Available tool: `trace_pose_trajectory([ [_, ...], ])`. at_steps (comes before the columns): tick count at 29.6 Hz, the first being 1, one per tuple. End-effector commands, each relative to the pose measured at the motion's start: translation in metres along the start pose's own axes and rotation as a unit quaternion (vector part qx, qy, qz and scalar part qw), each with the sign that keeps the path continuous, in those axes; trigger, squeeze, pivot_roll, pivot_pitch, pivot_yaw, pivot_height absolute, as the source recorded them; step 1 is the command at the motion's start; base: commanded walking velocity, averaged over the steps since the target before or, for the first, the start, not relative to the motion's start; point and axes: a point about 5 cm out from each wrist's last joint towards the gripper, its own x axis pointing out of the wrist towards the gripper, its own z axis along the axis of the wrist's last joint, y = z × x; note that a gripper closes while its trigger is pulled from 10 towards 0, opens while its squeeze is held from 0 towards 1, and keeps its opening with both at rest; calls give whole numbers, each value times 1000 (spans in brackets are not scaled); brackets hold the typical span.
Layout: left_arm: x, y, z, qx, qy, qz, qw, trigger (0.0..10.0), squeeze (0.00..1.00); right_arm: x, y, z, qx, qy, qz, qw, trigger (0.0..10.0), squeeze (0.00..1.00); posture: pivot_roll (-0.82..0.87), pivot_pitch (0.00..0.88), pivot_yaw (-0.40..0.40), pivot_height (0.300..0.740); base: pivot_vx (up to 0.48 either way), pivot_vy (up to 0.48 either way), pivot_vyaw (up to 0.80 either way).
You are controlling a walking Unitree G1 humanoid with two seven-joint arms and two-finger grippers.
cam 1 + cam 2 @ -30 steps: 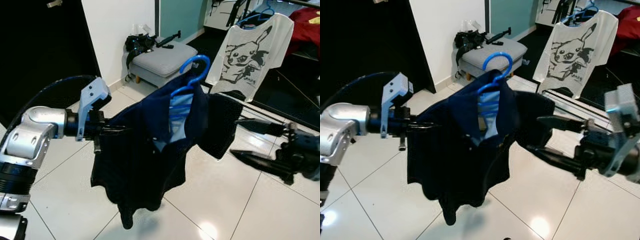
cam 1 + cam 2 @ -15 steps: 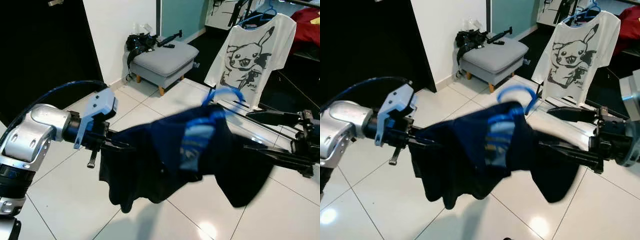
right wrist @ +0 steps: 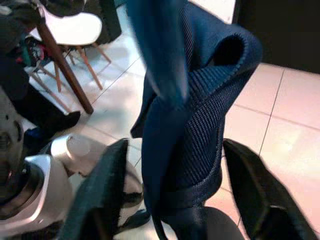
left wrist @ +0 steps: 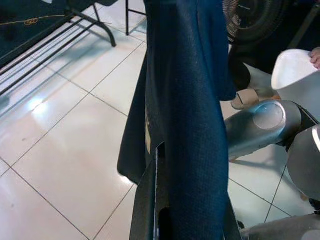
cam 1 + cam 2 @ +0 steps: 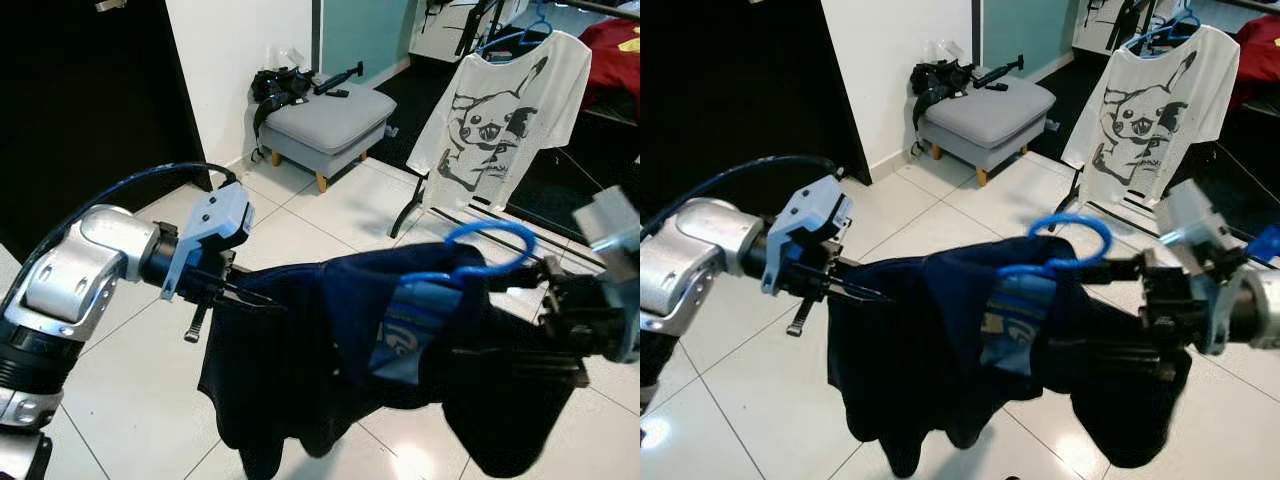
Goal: Hang hanger
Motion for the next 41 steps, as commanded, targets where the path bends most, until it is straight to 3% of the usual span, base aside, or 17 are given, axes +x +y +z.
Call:
trace_pose_trajectory([
  [1,3,-1,8,18,-16,-16,1000,10000,0,2,2,2,-9,13,12,1000,0,0,7,83,13,740,0,0,0],
  [17,4,-4,20,29,-50,-32,998,10000,0,5,0,0,-13,19,15,1000,0,0,4,98,14,740,0,0,0],
  [24,6,-5,22,16,-75,-38,996,10000,0,8,-1,0,-14,11,15,1000,0,0,5,98,14,740,0,0,0],
  [25,8,-5,21,-13,-90,-41,995,10000,1000,9,-1,0,-12,5,12,1000,0,0,6,99,13,740,0,0,0],
  [26,10,-6,16,-38,-94,-41,994,10000,1000,10,-2,-1,-11,0,6,1000,0,0,5,98,15,740,0,0,0],
  [29,10,-6,13,-55,-96,-41,993,10000,1000,10,-3,-2,-10,-3,2,1000,0,0,5,98,15,740,0,0,0],
  [32,1,7,-7,-86,-92,35,991,10000,1000,7,-8,-8,-1,-9,-33,999,0,0,1,108,14,740,0,0,0],
  [33,1,7,-7,-86,-92,35,991,10000,1000,7,-8,-8,-1,-9,-33,999,0,0,1,108,14,740,0,0,0],
  [34,-6,9,-19,-102,-83,72,989,10000,1000,5,-8,-11,6,-11,-44,999,0,0,0,100,13,740,0,0,0],
  [38,-22,6,-43,-130,-55,111,984,10000,1000,-1,-6,-19,20,-4,-58,998,0,0,-3,86,16,740,0,0,0],
  [40,-42,2,-63,-153,-17,150,977,10000,1000,-7,-3,-28,35,23,-64,997,0,0,-4,83,19,740,0,0,0],
  [41,-42,2,-63,-153,-17,150,977,10000,1000,-7,-3,-28,35,23,-64,997,0,0,-4,83,19,740,0,0,0],
])
